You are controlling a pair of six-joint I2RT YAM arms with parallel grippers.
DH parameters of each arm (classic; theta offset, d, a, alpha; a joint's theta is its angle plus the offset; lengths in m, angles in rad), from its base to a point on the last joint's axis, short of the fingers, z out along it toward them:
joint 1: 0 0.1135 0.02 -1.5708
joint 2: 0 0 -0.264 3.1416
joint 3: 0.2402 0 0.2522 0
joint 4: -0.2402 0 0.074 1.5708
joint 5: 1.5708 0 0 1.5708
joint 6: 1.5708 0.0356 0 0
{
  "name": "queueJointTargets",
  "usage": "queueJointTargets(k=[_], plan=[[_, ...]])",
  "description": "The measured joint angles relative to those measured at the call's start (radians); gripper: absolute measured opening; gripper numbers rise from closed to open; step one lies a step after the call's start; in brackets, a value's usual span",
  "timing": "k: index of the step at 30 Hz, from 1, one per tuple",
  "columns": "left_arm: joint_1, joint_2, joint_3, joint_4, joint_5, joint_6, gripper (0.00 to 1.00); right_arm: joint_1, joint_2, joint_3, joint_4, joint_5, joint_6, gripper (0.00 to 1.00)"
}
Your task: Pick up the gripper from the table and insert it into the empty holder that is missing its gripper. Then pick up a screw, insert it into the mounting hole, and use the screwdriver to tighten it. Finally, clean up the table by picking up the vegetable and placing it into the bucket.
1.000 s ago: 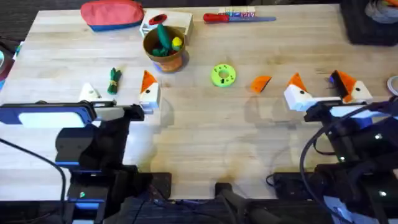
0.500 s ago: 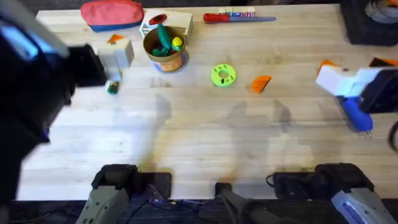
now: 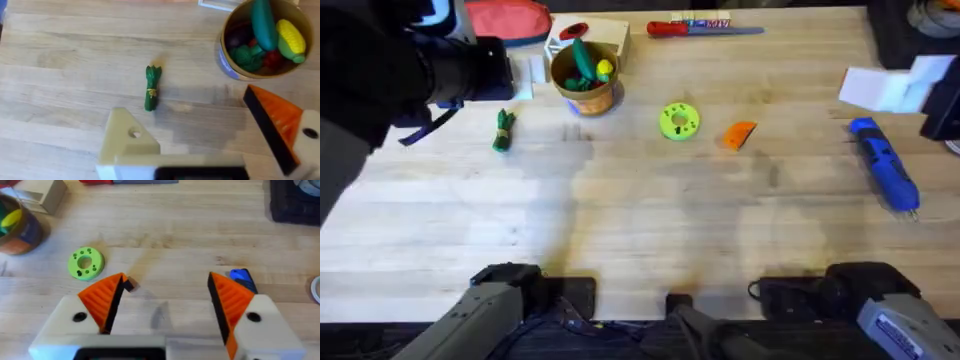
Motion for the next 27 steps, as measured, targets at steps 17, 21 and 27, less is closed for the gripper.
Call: queueJointTargets(k=[17, 21, 27], plan=[[0.291, 0.423, 0.000, 0.172, 0.025, 0.025, 0.868, 0.000, 0.000, 0.000, 0.000, 0.000, 0.000, 0.993], [0.318, 0.502, 0.000, 0.172, 0.044, 0.040, 0.422, 0.000, 0.000, 0.000, -0.001, 0.000, 0.000, 0.992], [0.320, 0.554, 0.000, 0.163, 0.064, 0.049, 0.004, 0.000, 0.000, 0.000, -0.001, 0.000, 0.000, 0.992]])
